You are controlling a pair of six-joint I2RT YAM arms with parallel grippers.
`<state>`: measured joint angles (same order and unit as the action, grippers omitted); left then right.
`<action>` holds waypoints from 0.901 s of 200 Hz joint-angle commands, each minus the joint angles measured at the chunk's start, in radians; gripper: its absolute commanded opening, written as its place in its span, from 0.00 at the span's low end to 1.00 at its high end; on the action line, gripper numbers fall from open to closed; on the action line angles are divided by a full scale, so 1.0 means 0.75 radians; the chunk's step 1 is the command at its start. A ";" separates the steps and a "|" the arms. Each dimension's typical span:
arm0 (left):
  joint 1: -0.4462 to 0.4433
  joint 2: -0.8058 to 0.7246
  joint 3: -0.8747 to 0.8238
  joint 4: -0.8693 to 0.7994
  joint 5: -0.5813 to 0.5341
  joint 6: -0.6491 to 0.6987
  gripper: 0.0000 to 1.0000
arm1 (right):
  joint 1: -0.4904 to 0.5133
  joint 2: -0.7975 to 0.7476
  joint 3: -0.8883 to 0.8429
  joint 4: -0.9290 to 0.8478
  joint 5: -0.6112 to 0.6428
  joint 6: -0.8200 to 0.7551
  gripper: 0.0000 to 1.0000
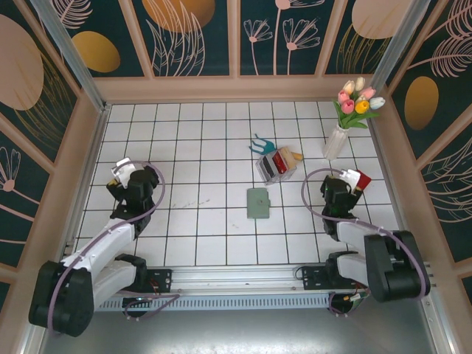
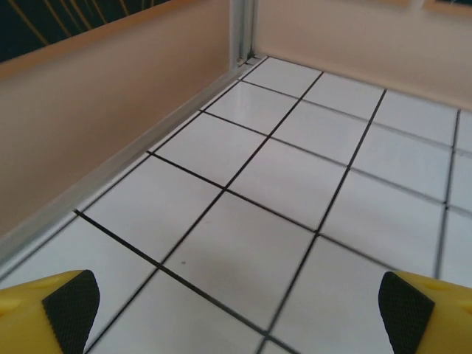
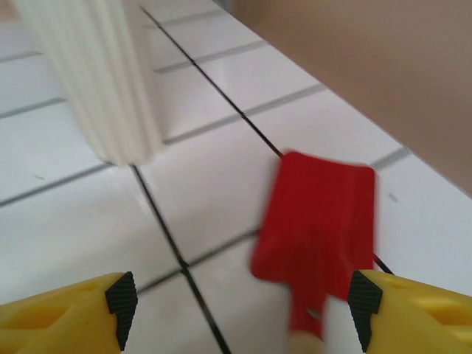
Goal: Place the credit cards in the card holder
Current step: Reset both arms
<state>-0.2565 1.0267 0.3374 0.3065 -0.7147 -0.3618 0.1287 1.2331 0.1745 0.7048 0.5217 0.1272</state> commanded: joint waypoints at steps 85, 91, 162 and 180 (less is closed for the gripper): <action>0.111 0.582 -0.216 1.423 0.404 0.532 0.99 | -0.130 0.403 -0.032 0.931 -0.614 -0.222 0.78; 0.130 0.562 -0.214 1.379 0.437 0.508 0.99 | -0.135 0.414 0.019 0.856 -0.564 -0.194 0.78; 0.277 0.670 -0.169 1.380 0.488 0.340 0.99 | -0.184 0.409 0.060 0.756 -0.581 -0.139 0.99; 0.277 0.666 -0.174 1.380 0.488 0.342 0.99 | -0.189 0.409 0.068 0.740 -0.594 -0.137 0.99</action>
<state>-0.0555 1.5303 0.1970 1.3273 -0.3546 -0.0750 -0.0059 1.5383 0.2142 1.2663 0.1032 0.0063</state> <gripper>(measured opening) 0.988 0.989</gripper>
